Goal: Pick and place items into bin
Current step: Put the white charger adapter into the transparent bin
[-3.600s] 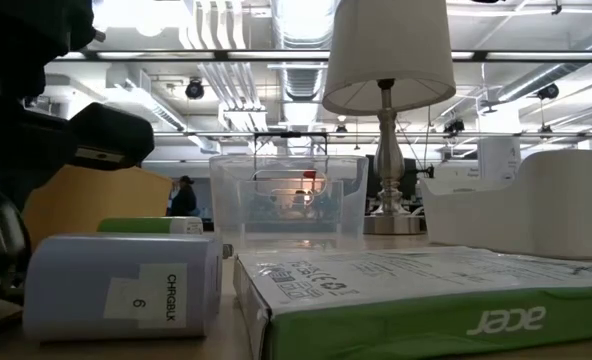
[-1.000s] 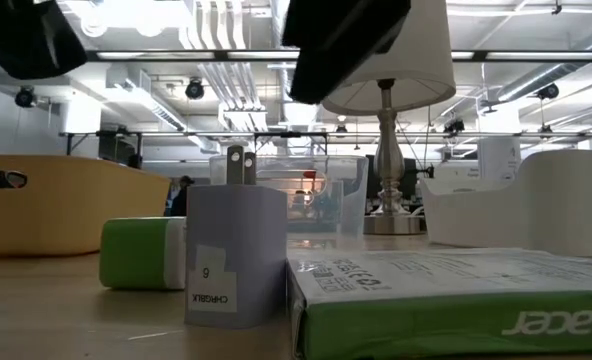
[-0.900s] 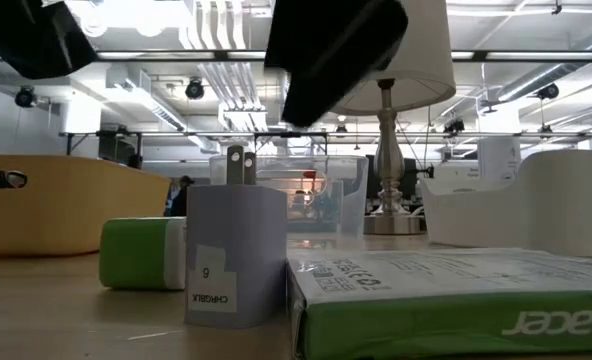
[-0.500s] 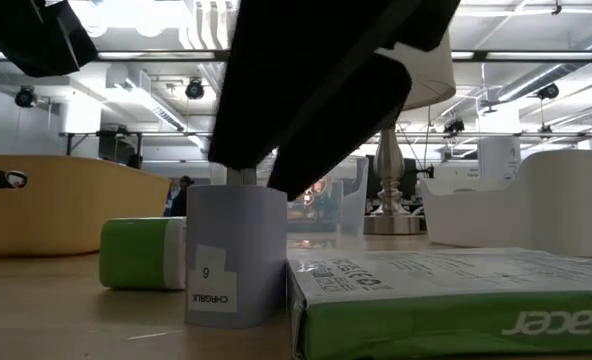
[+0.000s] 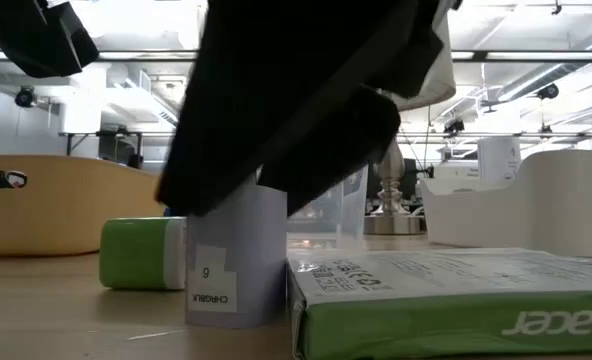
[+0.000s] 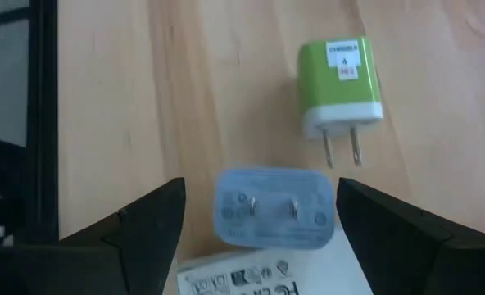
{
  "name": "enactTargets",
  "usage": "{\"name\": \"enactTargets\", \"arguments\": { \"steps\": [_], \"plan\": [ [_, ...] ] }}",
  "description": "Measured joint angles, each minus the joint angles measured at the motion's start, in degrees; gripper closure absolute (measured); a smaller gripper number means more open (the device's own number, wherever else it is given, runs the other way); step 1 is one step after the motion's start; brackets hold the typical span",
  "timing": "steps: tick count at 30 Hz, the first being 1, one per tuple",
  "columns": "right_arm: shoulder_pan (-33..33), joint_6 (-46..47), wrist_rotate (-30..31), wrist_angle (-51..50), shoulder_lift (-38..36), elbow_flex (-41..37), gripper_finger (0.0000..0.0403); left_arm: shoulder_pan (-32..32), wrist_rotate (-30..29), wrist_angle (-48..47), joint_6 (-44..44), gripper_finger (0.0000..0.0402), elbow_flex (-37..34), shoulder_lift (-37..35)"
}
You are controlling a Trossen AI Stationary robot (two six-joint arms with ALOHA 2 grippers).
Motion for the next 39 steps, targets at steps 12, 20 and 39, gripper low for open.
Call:
{"name": "enactTargets", "arguments": {
  "steps": [12, 20, 39],
  "plan": [
    [-0.1, -2.0, 1.0, 4.2, 0.0, -3.8, 0.0126, 0.1, 0.0, 0.0, 1.2, 0.0226, 0.0, 0.0],
    [-0.2, -3.5, 1.1, 5.6, 0.0, -4.5, 0.0161, 0.2, 0.0, 0.0, 1.3, 0.0226, 0.0, 0.0],
    [-1.2, 10.0, 17.1, -25.3, -4.9, 11.2, 0.0218, 0.4, 0.0, -0.1, 1.5, 0.0226, 0.0, -0.2]
  ]
}}
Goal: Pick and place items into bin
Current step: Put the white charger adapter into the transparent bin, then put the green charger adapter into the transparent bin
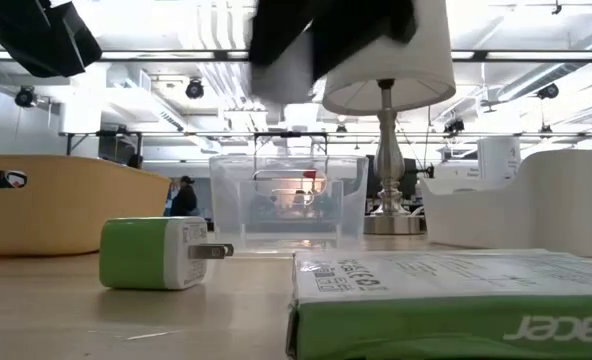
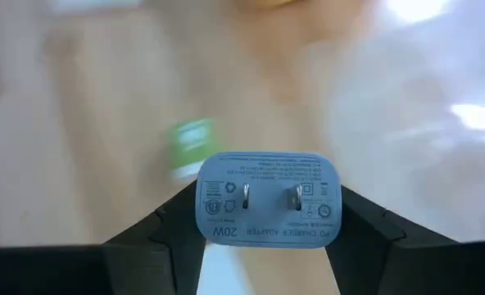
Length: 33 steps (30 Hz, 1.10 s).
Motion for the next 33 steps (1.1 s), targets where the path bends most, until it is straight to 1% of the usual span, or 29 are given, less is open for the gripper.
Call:
{"name": "enactTargets", "arguments": {
  "steps": [1, 3, 5, 6, 8, 10, 12, 14, 15, 18, 21, 24, 27, 28, 30, 33],
  "plan": [
    [-0.5, 3.3, 2.1, -4.2, -1.0, 1.2, 0.0216, 0.0, 0.0, 0.1, 0.0, 0.0226, 0.0, 0.0],
    [-2.2, 9.9, 3.9, -12.1, -2.9, 2.9, 0.0212, 0.0, 0.0, 0.1, -0.1, 0.0226, 0.0, -0.1],
    [-4.8, 13.0, 2.9, -15.9, -4.8, 3.3, 0.0210, 0.0, 0.0, 0.2, -0.1, 0.0226, 0.0, -0.1],
    [-6.7, 13.2, 0.1, -15.7, -5.9, 2.9, 0.0210, 0.0, 0.0, 0.2, -0.1, 0.0226, 0.0, -0.2],
    [-11.2, 12.1, -10.0, -13.0, -7.3, 0.6, 0.0209, 0.0, 0.0, 0.2, -0.2, 0.0226, 0.0, -0.3],
    [-15.7, 9.4, -19.2, -7.7, -7.5, -2.8, 0.0209, 0.0, -0.1, 0.3, -0.4, 0.0226, 0.0, -0.3],
    [-19.4, 7.9, -25.1, -1.8, -6.9, -6.4, 0.0209, 0.0, -0.2, 0.3, -0.5, 0.0226, 0.0, -0.5],
    [-22.3, 8.3, -30.6, 3.9, -6.3, -8.9, 0.0207, 0.0, -0.3, 0.2, -0.7, 0.0226, 0.0, -0.7],
    [-23.1, 9.0, -31.5, 5.1, -6.1, -9.6, 0.0205, 0.0, -0.6, 0.2, -1.1, 0.0226, 0.0, -0.9],
    [-24.2, 8.6, -31.5, 4.3, -5.5, -10.1, 0.0188, 0.0, -2.5, -0.4, -3.1, 0.0226, 0.0, -1.5],
    [-23.8, 7.4, -28.6, 3.0, -5.8, -10.1, 0.0159, 0.0, -2.8, -1.2, -3.7, 0.0226, 0.0, -2.2],
    [-22.7, 6.7, -26.2, 2.0, -6.7, -8.6, 0.0128, 0.0, -2.8, -1.7, -3.6, 0.0226, 0.0, -2.3],
    [-21.5, 4.0, -24.3, 1.9, -7.3, -7.1, 0.0102, 0.0, -2.9, -2.6, -3.6, 0.0226, 0.0, -2.3],
    [-20.7, 1.7, -23.3, 1.7, -7.3, -6.4, 0.0096, 0.0, -2.9, -3.0, -3.6, 0.0226, 0.0, -2.3],
    [-18.3, -6.4, -21.0, 1.8, -7.3, -4.4, 0.0087, 0.0, -2.8, -3.5, -3.6, 0.0226, 0.0, -2.3],
    [-12.1, -17.7, -18.8, 2.1, -7.4, -1.0, 0.0085, 0.0, -2.6, -3.2, -2.7, 0.0226, 0.0, -2.3]
  ]
}}
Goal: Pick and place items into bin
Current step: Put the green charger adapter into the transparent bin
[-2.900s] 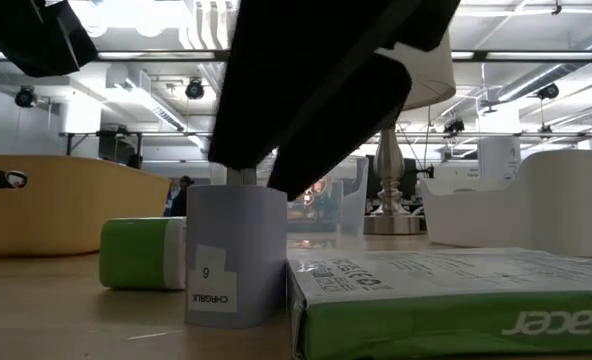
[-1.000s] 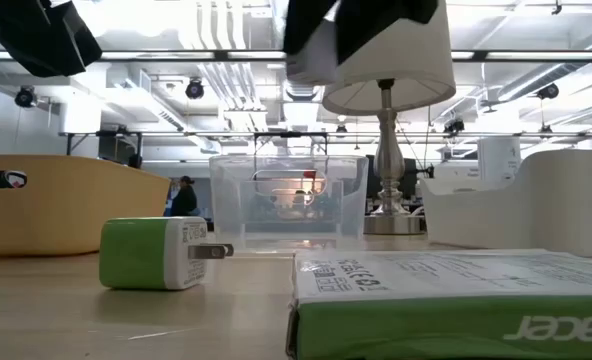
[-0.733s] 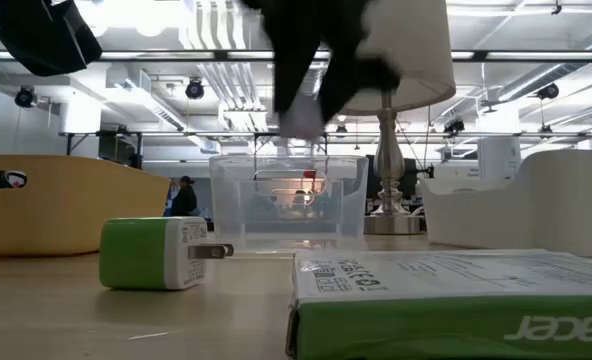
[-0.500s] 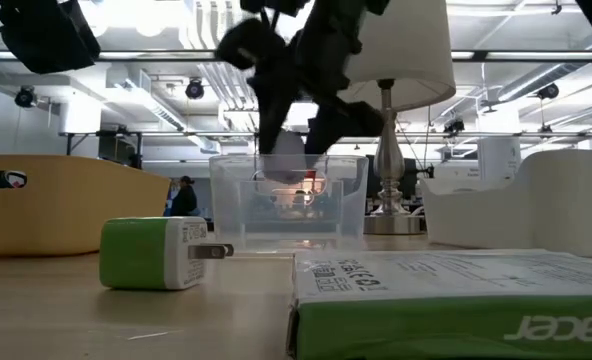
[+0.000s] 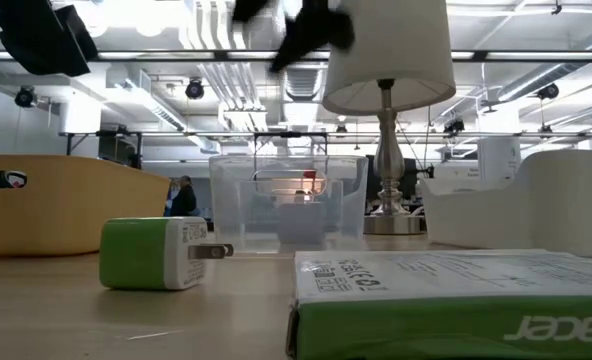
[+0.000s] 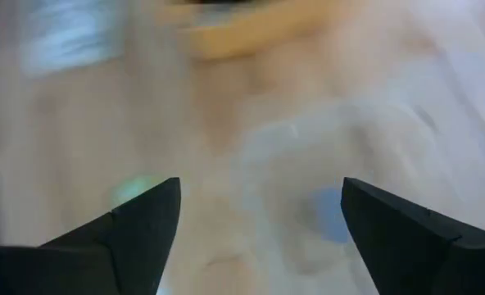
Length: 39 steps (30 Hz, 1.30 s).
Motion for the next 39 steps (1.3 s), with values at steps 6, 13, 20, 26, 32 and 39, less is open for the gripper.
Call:
{"name": "enactTargets", "arguments": {
  "steps": [6, 13, 20, 26, 32, 39],
  "plan": [
    [8.6, -5.9, 0.0, 1.3, 6.8, 2.4, 0.0096, 0.0, 0.1, 0.2, 3.1, 0.0226, 0.0, -0.1],
    [8.9, -3.9, 1.1, 2.1, 16.7, 10.8, 0.0105, 0.0, 0.2, 0.3, 3.8, 0.0226, 0.0, -0.2],
    [8.8, -3.3, 1.3, 0.5, 25.3, 20.0, 0.0106, 0.0, 0.2, 0.3, 3.8, 0.0226, 0.0, -0.2],
    [7.7, 0.0, 1.3, -4.6, 29.1, 23.8, 0.0106, 0.0, 0.2, 0.2, 3.7, 0.0226, 0.0, -0.2],
    [6.8, 0.8, -1.1, -3.8, 29.2, 23.2, 0.0116, 0.0, 0.2, 0.2, 3.7, 0.0226, 0.0, -0.2],
    [6.2, 1.5, -3.5, -3.2, 29.3, 22.5, 0.0178, 0.0, 0.2, 0.1, 3.8, 0.0226, 0.0, -0.2]
  ]
}}
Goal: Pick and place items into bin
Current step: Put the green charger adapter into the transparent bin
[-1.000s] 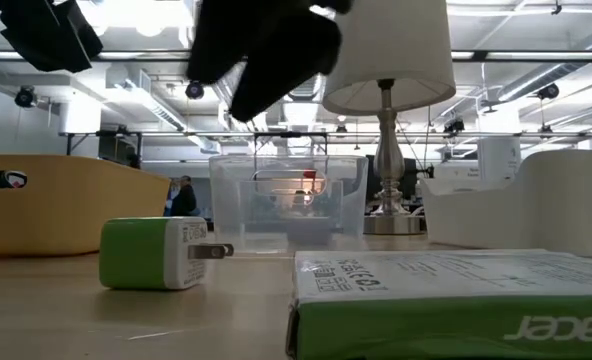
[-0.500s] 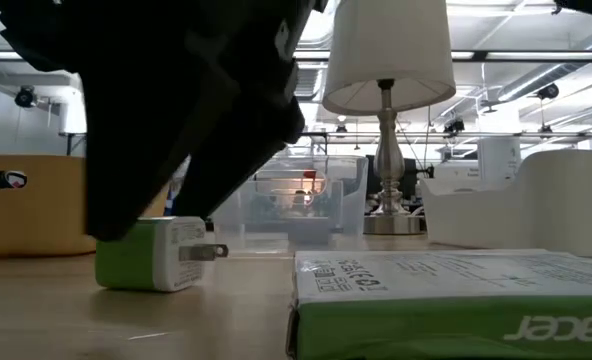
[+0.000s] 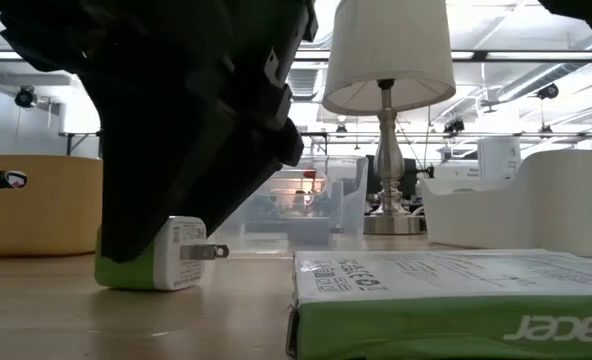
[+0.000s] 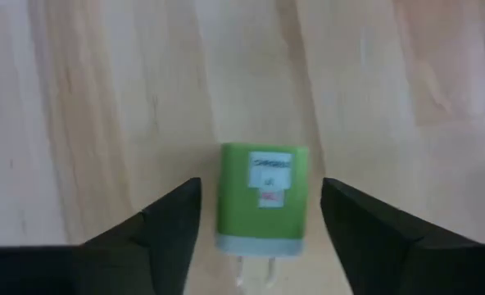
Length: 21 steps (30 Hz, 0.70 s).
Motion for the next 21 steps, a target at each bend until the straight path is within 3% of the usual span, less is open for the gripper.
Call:
{"name": "enactTargets", "arguments": {
  "steps": [8, 14, 21],
  "plan": [
    [-0.1, 0.2, 0.1, 0.0, 0.0, -0.2, 0.0263, 0.0, 0.0, 0.0, 0.2, 0.0226, 0.0, 0.0],
    [0.0, -0.2, 0.2, -0.7, -1.4, 0.2, 0.0269, 0.0, 0.0, 0.0, 0.0, 0.0226, 0.0, 0.0],
    [-0.1, 4.8, 13.0, -11.4, -13.1, 0.3, 0.0269, 0.0, 0.0, 0.1, -0.1, 0.0226, 0.0, 0.0]
  ]
}}
